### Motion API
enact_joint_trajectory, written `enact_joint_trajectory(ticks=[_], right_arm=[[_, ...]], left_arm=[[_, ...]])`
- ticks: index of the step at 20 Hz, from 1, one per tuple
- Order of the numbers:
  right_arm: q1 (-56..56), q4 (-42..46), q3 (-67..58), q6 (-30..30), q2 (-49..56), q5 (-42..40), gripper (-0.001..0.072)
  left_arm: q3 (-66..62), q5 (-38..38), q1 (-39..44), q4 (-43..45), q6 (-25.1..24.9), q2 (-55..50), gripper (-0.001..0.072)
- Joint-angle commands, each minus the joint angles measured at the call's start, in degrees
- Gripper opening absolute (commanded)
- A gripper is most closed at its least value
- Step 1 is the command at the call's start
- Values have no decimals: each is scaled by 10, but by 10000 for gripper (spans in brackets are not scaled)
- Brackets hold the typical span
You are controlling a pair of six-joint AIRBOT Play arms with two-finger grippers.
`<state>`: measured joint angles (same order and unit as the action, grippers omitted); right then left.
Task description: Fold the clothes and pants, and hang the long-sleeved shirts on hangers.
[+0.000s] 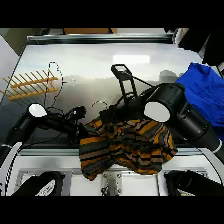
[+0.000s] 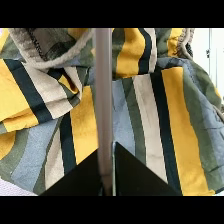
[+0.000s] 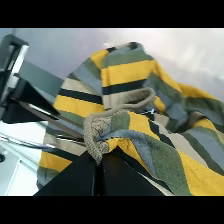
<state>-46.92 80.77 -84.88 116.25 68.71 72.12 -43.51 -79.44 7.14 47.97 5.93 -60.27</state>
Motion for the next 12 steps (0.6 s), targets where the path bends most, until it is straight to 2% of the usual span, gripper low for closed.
enact_joint_trajectory(ticks=[1, 5, 7, 8, 9, 10, 12], right_arm=[[-17, 0, -5, -1, 10, -9, 9], [-17, -2, -5, -1, 10, -9, 11], [-17, -12, -5, -1, 10, -9, 51], [-16, -15, -5, -1, 10, -9, 230], [-16, -16, -5, -4, 10, -8, 459], [-16, -15, -6, -10, 8, -2, 528], [-16, -14, -6, -10, 3, 7, 528]], left_arm=[[0, 0, 0, 0, 0, 0, 11], [0, 0, 0, 0, 0, 0, 11], [0, 0, 0, 0, 0, 0, 11], [0, 0, 0, 0, 0, 0, 11], [0, 0, 0, 0, 0, 0, 11], [0, 0, 0, 0, 0, 0, 11], [0, -1, 0, 0, 0, 0, 11]])
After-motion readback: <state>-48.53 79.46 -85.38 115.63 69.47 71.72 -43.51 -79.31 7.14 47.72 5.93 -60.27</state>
